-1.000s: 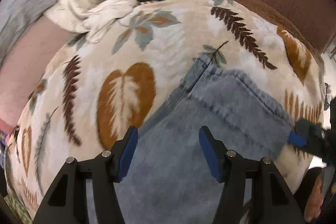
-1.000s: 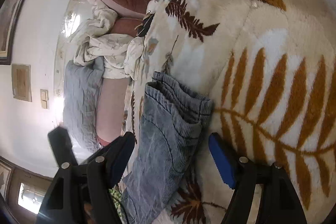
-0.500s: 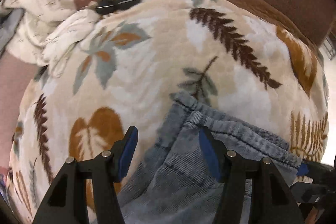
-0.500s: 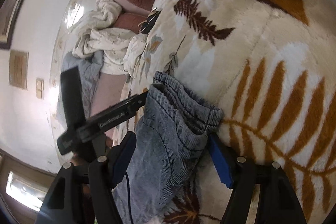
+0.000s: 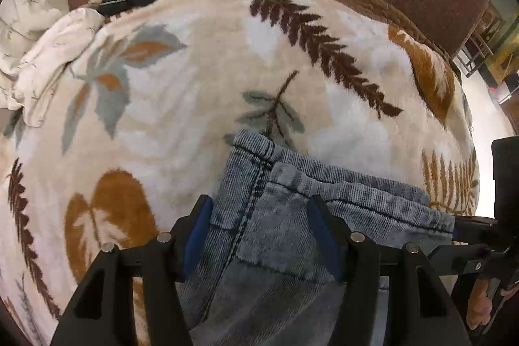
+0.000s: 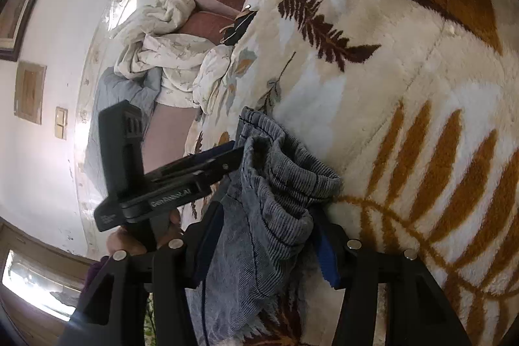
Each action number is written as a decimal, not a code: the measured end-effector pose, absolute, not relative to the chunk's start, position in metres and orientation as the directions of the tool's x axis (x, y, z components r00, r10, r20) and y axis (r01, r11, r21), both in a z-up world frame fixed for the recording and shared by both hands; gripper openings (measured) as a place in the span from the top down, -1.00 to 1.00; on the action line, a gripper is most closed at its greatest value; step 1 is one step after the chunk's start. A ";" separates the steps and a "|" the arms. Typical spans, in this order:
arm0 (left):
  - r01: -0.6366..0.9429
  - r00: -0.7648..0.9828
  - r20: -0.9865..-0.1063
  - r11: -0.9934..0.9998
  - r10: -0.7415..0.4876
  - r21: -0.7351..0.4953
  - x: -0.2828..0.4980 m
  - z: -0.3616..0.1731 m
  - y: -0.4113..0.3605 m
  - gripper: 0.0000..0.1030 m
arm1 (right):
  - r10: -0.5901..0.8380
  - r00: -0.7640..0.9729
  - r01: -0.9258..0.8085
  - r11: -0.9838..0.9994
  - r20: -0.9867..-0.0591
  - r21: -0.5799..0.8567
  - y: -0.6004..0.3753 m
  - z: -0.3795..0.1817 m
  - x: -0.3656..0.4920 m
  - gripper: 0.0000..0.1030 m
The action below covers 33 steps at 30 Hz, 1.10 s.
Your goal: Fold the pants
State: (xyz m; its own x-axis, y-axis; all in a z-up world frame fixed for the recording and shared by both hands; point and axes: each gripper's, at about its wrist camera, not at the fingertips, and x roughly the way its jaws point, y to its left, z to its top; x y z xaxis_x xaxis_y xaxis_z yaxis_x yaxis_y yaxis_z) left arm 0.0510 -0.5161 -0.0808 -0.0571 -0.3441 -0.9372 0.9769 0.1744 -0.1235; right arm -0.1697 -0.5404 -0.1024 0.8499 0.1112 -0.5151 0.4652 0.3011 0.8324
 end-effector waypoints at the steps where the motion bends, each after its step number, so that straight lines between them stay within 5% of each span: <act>1: 0.974 -0.065 -0.937 0.181 -0.344 -0.134 0.053 -0.082 -0.516 -0.20 | 0.112 0.850 0.466 0.297 -0.515 0.833 -0.541 -0.103 -0.170 -0.08; 5: 0.973 -0.072 -0.929 0.180 -0.364 -0.146 0.054 -0.080 -0.515 0.08 | 0.108 0.845 0.467 0.328 -0.524 0.821 -0.538 -0.101 -0.165 -0.06; 9: 0.976 -0.056 -0.920 0.174 -0.388 -0.132 0.052 -0.074 -0.510 0.48 | 0.117 0.839 0.464 0.356 -0.531 0.812 -0.537 -0.101 -0.161 0.54; 12: 0.969 -0.053 -0.910 0.198 -0.412 -0.146 0.055 -0.070 -0.503 0.69 | 0.100 0.832 0.464 0.414 -0.545 0.783 -0.531 -0.092 -0.157 0.54; 25: 0.923 -0.052 -0.777 0.267 -0.627 -0.277 0.078 -0.004 -0.421 0.73 | 0.014 0.860 0.363 0.685 -0.509 0.631 -0.474 -0.020 -0.148 0.59; 33: 0.899 0.014 -0.733 0.330 -0.680 -0.289 0.070 0.016 -0.326 0.73 | 0.118 0.848 0.218 0.811 -0.516 0.543 -0.391 0.003 -0.125 0.59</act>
State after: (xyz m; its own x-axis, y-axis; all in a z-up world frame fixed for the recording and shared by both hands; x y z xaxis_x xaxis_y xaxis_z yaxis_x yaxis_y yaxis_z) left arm 0.0702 -0.3258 0.0159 0.0138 -0.6798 -0.7333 0.8985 0.3302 -0.2892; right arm -0.1246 -0.3905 0.0030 0.8482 0.1181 -0.5163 0.2177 0.8109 0.5432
